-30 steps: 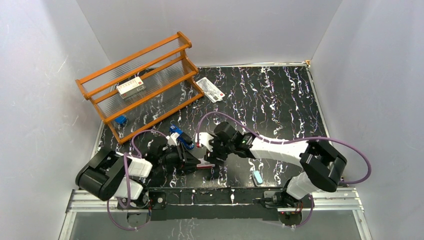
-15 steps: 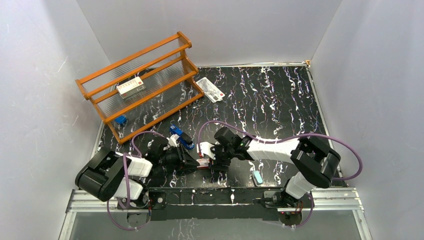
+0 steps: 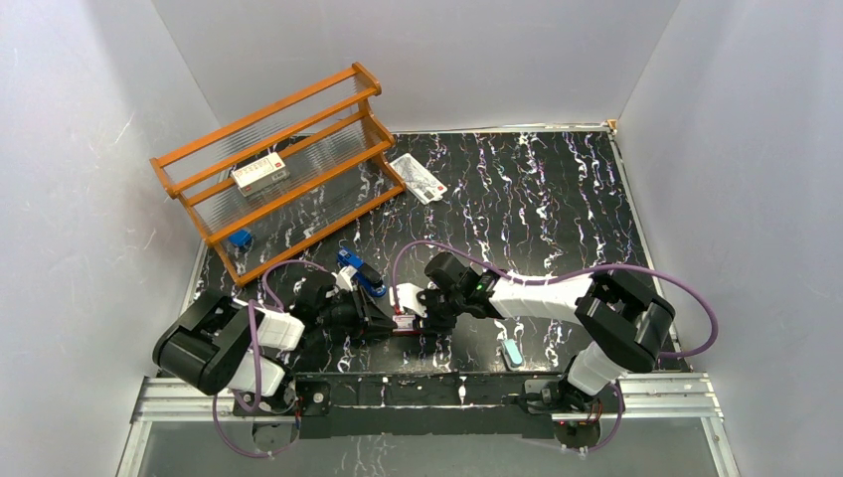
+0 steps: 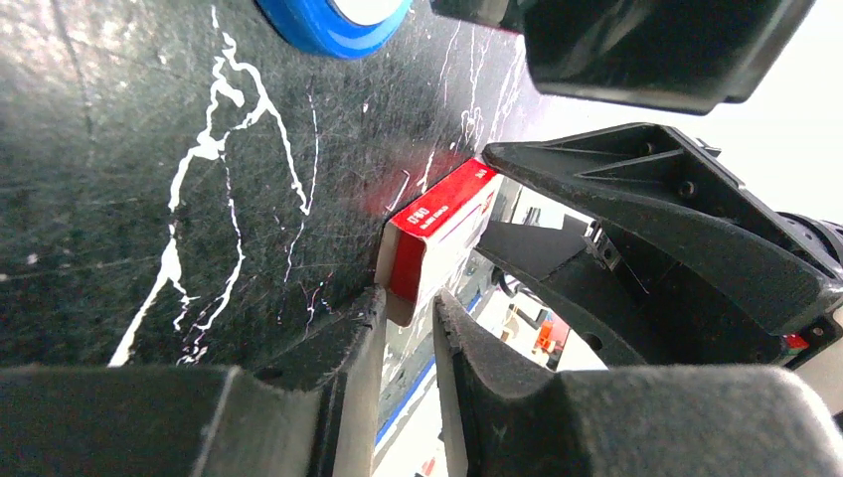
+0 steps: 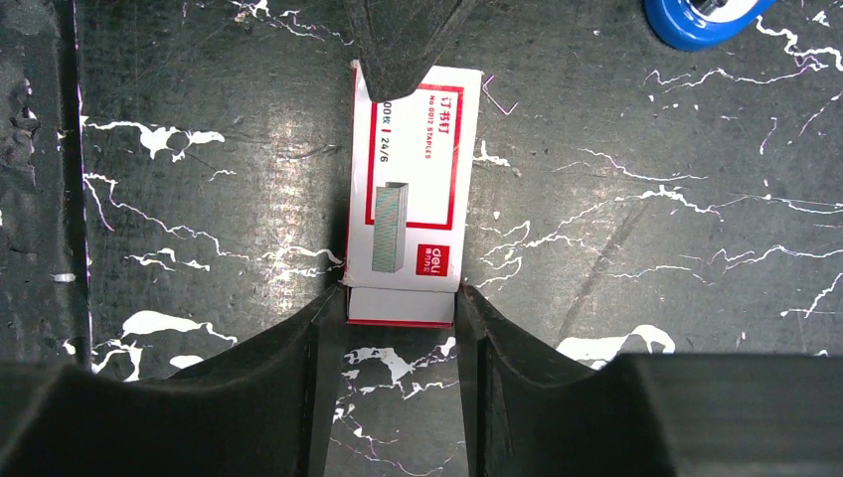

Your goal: Load the staples into the stapler

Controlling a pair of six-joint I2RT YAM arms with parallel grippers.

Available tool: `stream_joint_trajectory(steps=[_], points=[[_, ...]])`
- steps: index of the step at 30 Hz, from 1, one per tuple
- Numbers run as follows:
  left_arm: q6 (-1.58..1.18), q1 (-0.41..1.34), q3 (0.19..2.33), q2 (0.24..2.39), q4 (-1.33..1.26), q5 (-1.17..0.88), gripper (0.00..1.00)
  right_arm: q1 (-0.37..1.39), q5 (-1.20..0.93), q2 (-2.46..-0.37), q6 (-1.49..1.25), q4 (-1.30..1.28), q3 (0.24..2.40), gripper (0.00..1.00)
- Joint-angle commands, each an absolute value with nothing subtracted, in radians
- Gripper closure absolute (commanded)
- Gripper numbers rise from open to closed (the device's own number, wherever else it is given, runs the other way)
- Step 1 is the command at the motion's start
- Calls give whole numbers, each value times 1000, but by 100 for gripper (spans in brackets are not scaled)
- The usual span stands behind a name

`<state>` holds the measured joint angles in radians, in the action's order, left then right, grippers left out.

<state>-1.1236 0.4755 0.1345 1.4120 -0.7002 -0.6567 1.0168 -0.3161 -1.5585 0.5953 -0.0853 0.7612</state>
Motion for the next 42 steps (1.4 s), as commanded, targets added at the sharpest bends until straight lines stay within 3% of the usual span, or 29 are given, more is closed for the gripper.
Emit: stream_joint_trajectory(steps=[1, 8, 19, 32, 42], points=[[-1089, 474, 150, 1385, -657, -622, 77, 1021, -295, -1555, 611, -61, 753, 49], [-1072, 474, 172, 1379, -653, -634, 77, 1020, -265, -1556, 596, -73, 760, 45], [-1055, 474, 178, 1385, -653, -640, 100, 1020, -265, -1552, 573, -110, 770, 51], [-1014, 474, 179, 1308, -550, -608, 100, 1019, -255, -1531, 595, -140, 775, 62], [-968, 467, 188, 1218, -392, -571, 100, 1019, -239, -1519, 611, -179, 776, 63]])
